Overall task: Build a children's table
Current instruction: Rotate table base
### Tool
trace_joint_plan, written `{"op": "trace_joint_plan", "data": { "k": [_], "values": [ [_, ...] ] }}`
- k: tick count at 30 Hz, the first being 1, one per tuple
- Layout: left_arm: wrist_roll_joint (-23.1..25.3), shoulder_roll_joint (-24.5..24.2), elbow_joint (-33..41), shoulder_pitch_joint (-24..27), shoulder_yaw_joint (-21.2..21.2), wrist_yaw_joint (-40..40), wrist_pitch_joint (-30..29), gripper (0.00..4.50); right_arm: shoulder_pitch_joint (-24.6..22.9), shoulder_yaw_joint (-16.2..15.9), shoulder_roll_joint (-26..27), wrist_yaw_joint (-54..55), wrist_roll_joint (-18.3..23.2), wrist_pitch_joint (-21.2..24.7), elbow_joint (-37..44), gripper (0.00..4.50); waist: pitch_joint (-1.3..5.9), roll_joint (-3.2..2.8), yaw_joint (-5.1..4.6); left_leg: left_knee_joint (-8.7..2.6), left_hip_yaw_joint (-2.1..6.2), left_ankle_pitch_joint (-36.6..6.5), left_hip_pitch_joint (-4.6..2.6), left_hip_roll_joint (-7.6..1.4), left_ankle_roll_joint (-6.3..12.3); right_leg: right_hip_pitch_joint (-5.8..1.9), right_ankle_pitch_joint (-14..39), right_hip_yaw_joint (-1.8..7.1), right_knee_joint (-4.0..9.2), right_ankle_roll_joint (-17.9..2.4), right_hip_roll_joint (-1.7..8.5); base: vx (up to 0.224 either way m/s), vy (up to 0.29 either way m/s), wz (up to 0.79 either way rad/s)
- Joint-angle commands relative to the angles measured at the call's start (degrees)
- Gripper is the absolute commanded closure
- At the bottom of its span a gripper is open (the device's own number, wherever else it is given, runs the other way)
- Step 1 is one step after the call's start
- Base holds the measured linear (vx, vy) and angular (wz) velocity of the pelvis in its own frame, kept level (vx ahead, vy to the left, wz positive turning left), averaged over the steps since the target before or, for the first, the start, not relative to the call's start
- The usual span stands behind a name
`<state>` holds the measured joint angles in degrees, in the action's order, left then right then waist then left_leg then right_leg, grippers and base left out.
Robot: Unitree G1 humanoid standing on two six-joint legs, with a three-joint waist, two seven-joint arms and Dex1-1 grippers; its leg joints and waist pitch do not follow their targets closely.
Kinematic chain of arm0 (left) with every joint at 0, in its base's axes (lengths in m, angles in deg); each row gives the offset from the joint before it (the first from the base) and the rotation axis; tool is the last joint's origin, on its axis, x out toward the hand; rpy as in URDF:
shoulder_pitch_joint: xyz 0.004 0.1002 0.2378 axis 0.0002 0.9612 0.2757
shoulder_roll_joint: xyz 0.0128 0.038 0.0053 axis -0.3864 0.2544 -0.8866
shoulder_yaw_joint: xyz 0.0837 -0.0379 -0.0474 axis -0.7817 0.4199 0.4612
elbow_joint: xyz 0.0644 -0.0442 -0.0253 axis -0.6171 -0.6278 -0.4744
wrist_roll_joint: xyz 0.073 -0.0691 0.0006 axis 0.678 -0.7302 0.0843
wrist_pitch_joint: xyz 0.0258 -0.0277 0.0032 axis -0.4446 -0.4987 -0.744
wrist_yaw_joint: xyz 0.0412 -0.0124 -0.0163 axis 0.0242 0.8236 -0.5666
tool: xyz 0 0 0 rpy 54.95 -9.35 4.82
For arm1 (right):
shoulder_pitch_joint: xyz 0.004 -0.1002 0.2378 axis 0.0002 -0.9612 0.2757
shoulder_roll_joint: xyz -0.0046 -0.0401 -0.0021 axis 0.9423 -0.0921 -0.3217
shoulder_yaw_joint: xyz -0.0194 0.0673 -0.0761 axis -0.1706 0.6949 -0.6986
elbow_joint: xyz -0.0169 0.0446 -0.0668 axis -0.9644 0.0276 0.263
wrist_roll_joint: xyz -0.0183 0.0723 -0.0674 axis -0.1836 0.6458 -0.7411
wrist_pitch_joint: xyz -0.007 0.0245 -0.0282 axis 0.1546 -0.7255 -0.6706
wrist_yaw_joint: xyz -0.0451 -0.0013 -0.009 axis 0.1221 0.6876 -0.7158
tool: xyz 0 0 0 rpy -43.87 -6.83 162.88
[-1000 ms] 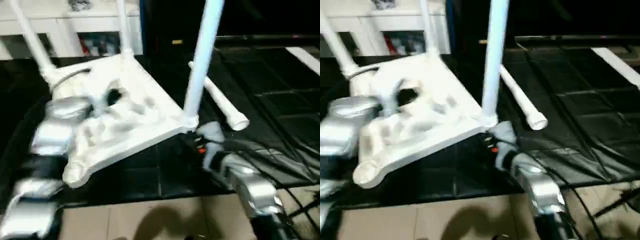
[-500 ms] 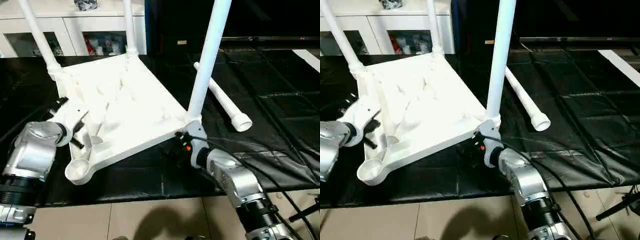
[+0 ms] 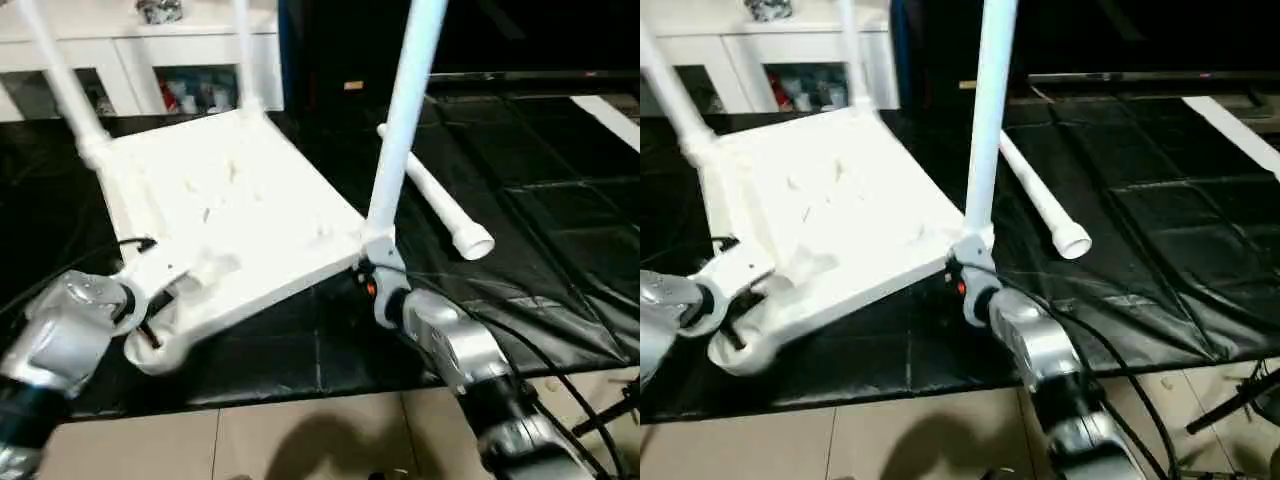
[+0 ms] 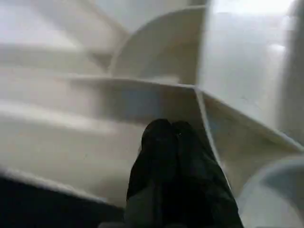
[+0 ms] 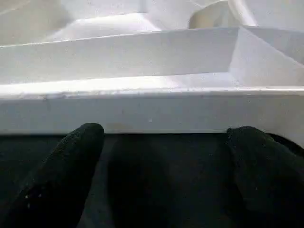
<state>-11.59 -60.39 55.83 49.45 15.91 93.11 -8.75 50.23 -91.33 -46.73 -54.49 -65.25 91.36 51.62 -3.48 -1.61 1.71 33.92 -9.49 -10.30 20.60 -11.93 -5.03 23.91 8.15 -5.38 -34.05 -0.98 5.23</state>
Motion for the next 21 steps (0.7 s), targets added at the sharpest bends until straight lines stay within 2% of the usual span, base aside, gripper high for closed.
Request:
{"op": "trace_joint_plan", "data": {
  "k": [1, 2, 4, 10, 13, 14, 15, 16, 17, 18, 19, 20, 21],
  "values": [
    [-3.09, 0.10, 1.92, 1.09, -2.49, 3.74, -0.98, 4.42, 1.78, 0.33, 0.92, 0.48, 0.24, -1.36, -0.34, 0.00, 3.82, -0.70, -0.03, -4.45, 0.32, -17.55, -0.03, -0.49, -0.46, -3.29, 20.44, 2.48, 3.76, -11.40, 2.48, 0.000, 0.000, 0.00],
    [-3.82, 0.38, 2.28, 1.14, -2.60, 4.25, -1.34, 4.42, 2.11, 0.37, 1.06, 0.59, 0.24, -1.46, -0.65, 0.00, 3.79, -0.63, -0.03, -4.37, 0.22, -17.90, -0.27, -0.42, -0.49, -3.12, 20.68, 2.51, 3.82, -11.12, 2.46, 0.000, 0.000, 0.00],
    [-5.57, 1.69, 3.41, 0.93, -2.69, 5.19, -1.89, 4.42, 2.97, 0.38, 1.39, 0.75, 0.27, -1.95, -1.77, 0.00, 3.89, -0.33, -0.20, -4.27, 0.15, -17.35, -0.23, -0.35, -0.34, -3.21, 20.74, 2.55, 3.77, -11.20, 2.50, 0.000, 0.000, 0.00],
    [-8.26, 8.04, 3.73, -2.11, -3.34, 5.12, -1.72, 4.42, 5.74, 0.80, 2.27, 1.00, 0.06, -4.39, -6.46, 0.00, 4.02, -0.31, -0.11, -4.04, -0.07, -15.56, -0.31, -0.35, 0.09, -3.20, 20.28, 2.58, 3.82, -11.29, 2.48, 0.000, 0.000, 0.00],
    [-7.99, 11.69, 0.00, -4.67, -3.08, 1.57, 0.45, 4.42, 6.74, 1.14, 2.53, 1.09, -0.10, -5.25, -8.10, 0.00, 4.26, -0.18, -0.06, -3.86, -0.18, -14.70, -0.32, -0.20, 0.44, -3.34, 19.17, 2.57, 3.73, -11.41, 2.36, 0.000, 0.000, 0.00],
    [-7.91, 13.22, -1.83, -5.79, -2.89, 0.38, 1.45, 4.42, 7.00, 1.21, 2.59, 0.85, -0.04, -5.65, -8.58, 0.00, 4.08, -0.16, -0.12, -3.89, -0.27, -14.59, -0.11, -0.18, 0.69, -3.33, 19.27, 2.52, 3.93, -11.28, 2.30, 0.000, 0.000, 0.00],
    [-7.85, 14.94, -3.58, -6.83, -2.62, -0.96, 2.50, 4.42, 7.16, 1.23, 2.66, 0.54, 0.06, -5.95, -8.90, 0.00, 4.14, -0.15, 0.00, -3.78, -0.31, -14.75, -0.27, -0.09, 0.69, -3.25, 19.59, 2.48, 4.01, -11.08, 2.28, 0.000, 0.000, 0.00],
    [-7.75, 17.90, -5.93, -8.35, -2.32, -2.61, 3.69, 4.42, 7.45, 1.25, 2.76, 0.35, 0.00, -6.45, -9.67, 0.00, 4.24, -0.69, 0.07, -3.70, -0.29, -14.29, -0.24, -0.07, 0.73, -3.33, 19.08, 2.49, 3.96, -11.08, 2.30, 0.000, 0.000, 0.00],
    [-7.78, 18.64, -6.41, -8.67, -2.26, -2.92, 3.86, 4.42, 7.51, 1.23, 2.77, 0.34, -0.07, -6.54, -9.85, 0.00, 4.31, -0.34, 0.07, -3.70, -0.33, -14.53, -0.37, -0.16, 0.75, -3.32, 18.80, 2.47, 4.06, -11.10, 2.26, 0.000, 0.000, 0.00],
    [-7.78, 18.64, -6.41, -8.67, -2.26, -2.92, 3.86, 4.42, 7.51, 1.23, 2.77, 0.34, -0.07, -6.54, -9.85, 0.00, 4.34, -0.21, 0.08, -3.82, -0.18, -13.99, 0.01, -0.22, 0.84, -3.67, 18.23, 2.41, 3.84, -11.16, 2.35, 0.000, 0.000, 0.00],
    [-7.78, 18.64, -6.41, -8.67, -2.26, -2.92, 3.86, 4.42, 7.51, 1.23, 2.77, 0.34, -0.07, -6.54, -9.85, 0.00, 4.33, -0.16, 0.04, -3.85, -0.12, -13.90, 0.12, -0.24, 0.87, -3.73, 18.21, 2.37, 3.79, -11.12, 2.36, 0.000, 0.000, 0.00],
    [-6.99, 20.60, -8.72, -9.87, -1.97, -5.20, 5.09, 4.42, 7.63, 1.35, 2.89, -0.20, -0.06, -6.88, -10.26, 0.00, 4.32, -0.22, -0.14, -3.76, -0.22, -14.04, 0.12, -0.15, 1.09, -3.61, 18.48, 2.34, 3.91, -10.97, 2.24, 0.000, 0.000, 0.00],
    [-6.41, 21.79, -10.81, -10.74, -1.45, -7.21, 6.34, 4.42, 7.68, 1.61, 2.98, 0.10, -0.03, -7.06, -10.37, 0.00, 4.44, -0.38, -0.02, -3.60, -0.26, -13.99, -0.09, -0.08, 1.22, -3.51, 18.37, 2.35, 4.03, -10.99, 2.24, 0.000, 0.000, 0.00]
  ]
}}
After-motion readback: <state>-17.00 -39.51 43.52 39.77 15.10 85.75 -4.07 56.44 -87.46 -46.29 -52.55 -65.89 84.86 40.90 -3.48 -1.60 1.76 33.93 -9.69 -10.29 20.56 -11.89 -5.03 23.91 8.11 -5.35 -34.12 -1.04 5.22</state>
